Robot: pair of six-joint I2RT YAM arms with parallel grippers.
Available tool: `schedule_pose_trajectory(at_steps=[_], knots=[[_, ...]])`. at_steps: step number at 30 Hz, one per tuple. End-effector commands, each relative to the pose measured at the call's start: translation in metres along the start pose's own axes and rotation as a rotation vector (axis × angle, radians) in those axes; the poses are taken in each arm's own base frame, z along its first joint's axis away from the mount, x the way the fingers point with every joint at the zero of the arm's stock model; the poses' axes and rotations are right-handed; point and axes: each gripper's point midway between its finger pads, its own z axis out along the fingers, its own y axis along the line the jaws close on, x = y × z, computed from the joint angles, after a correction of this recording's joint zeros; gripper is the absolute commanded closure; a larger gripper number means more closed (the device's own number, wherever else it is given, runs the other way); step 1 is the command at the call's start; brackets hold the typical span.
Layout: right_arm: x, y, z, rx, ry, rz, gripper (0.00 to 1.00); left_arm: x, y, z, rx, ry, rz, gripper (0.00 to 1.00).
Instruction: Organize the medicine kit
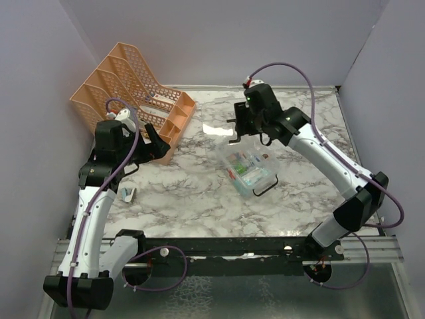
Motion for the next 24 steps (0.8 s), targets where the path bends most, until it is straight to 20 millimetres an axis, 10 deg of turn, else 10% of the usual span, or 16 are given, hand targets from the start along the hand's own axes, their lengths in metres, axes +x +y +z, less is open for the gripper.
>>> schedule_pose_trajectory(at_steps=[1, 24], knots=[[0.014, -0.035, -0.012, -0.035, 0.049, -0.082, 0.51, 0.013, -0.022, 0.006, 0.143, 0.053, 0.021, 0.12], [0.071, -0.082, 0.011, -0.181, 0.287, -0.222, 0.44, 0.075, -0.073, 0.072, 0.359, 0.250, -0.074, 0.12]])
